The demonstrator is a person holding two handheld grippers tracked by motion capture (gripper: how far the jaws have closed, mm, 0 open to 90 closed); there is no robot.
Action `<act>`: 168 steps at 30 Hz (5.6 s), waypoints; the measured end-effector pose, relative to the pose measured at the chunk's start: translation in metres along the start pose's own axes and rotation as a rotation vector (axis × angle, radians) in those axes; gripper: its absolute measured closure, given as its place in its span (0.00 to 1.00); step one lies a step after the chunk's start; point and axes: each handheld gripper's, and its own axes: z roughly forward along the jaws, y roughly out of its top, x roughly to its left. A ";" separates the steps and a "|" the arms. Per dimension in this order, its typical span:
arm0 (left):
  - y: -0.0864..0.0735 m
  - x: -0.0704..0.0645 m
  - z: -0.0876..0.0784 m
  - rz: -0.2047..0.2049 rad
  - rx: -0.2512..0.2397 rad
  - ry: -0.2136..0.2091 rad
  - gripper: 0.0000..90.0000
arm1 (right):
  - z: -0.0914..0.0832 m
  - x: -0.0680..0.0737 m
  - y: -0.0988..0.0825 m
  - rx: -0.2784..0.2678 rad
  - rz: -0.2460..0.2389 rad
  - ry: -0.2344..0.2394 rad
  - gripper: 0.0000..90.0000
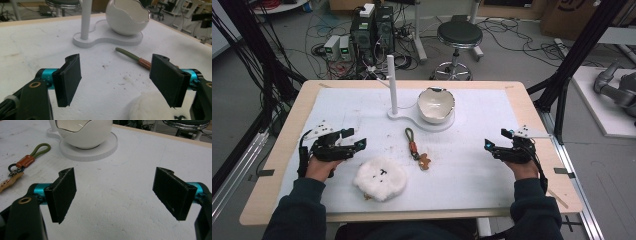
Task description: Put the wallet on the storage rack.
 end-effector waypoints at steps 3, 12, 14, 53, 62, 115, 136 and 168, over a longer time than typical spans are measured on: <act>-0.003 -0.008 0.008 0.029 0.067 -0.046 0.33 | 0.001 0.003 0.000 0.007 -0.010 0.004 0.21; -0.013 -0.023 0.029 0.092 0.268 -0.127 0.49 | 0.005 0.006 0.001 0.021 -0.014 0.023 0.22; -0.014 -0.022 0.032 0.095 0.308 -0.140 0.49 | 0.006 0.006 0.000 0.023 -0.013 0.028 0.22; 0.029 -0.059 0.022 0.072 -0.064 -0.119 0.90 | 0.050 0.089 0.022 0.030 -0.064 0.357 0.30; 0.032 -0.072 0.031 0.084 -0.094 -0.125 0.90 | 0.059 0.100 0.023 0.025 -0.017 0.442 0.30; 0.022 -0.081 0.042 0.169 -0.006 -0.300 0.93 | 0.067 0.101 0.023 -0.004 0.010 0.616 0.47; 0.015 -0.077 0.051 0.101 0.050 -0.265 0.76 | 0.051 0.099 0.032 -0.096 -0.030 0.669 0.85; 0.007 0.009 -0.002 -0.028 -0.109 0.181 0.21 | 0.048 0.041 0.164 -0.091 -0.231 0.329 0.86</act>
